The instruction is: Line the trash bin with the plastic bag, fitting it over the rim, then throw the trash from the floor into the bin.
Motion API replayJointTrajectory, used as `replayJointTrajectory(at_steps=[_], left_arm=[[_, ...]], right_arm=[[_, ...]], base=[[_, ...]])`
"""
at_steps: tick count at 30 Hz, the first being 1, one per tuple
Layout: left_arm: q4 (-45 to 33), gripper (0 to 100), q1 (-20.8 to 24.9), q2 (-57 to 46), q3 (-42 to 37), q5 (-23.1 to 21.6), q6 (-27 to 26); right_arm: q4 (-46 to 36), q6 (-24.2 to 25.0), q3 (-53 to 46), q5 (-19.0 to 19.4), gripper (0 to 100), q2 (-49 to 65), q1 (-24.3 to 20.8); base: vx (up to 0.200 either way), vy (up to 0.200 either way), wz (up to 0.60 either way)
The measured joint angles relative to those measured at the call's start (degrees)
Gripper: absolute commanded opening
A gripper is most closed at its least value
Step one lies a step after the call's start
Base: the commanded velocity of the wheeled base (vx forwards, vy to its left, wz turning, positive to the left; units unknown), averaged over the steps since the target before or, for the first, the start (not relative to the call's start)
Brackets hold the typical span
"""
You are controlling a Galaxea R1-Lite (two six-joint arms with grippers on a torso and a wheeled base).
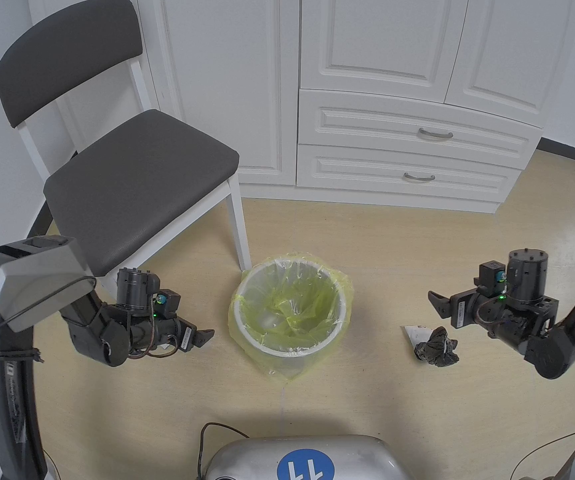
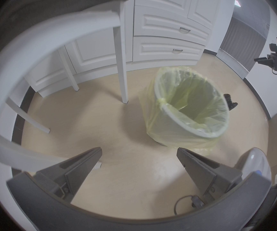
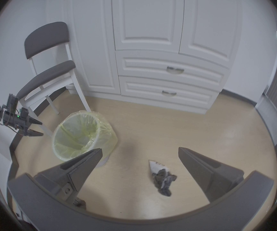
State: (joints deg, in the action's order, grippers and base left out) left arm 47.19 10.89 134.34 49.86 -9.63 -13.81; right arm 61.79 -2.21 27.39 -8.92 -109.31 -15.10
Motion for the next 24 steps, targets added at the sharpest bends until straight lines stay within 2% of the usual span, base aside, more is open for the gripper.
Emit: replayJointTrajectory(at_steps=[4,7,11,14,18,24], left_arm=[[0.2,100,0.5,-7.3,-7.3,1.3,-0.5],[0.3,100,0.9,-13.1,-12.2,1.9,-0.5],[0.4,100,1.6,-20.7,-17.7,2.4,0.5],[0.5,100,2.8,-26.3,-20.6,2.8,2.7],[0.2,100,4.8,-33.2,-23.0,3.8,4.4],[-1.6,100,7.8,-45.2,-25.5,4.4,5.5]], right_arm=[[0.0,-4.9,-3.4,0.2,100,6.0,0.5],[-0.1,-6.8,-4.7,0.1,100,9.2,0.9],[-0.8,-7.6,-5.4,-0.4,100,12.0,1.8],[-1.7,-7.8,-5.4,-2.2,100,13.4,2.5],[-2.8,-7.8,-4.6,-4.6,100,15.5,3.1],[-7.9,-7.9,-3.8,-6.2,100,22.5,3.6]], base=[[0.0,0.0,0.0],[0.0,0.0,0.0],[0.0,0.0,0.0],[0.0,0.0,0.0],[0.0,0.0,0.0],[0.0,0.0,0.0]])
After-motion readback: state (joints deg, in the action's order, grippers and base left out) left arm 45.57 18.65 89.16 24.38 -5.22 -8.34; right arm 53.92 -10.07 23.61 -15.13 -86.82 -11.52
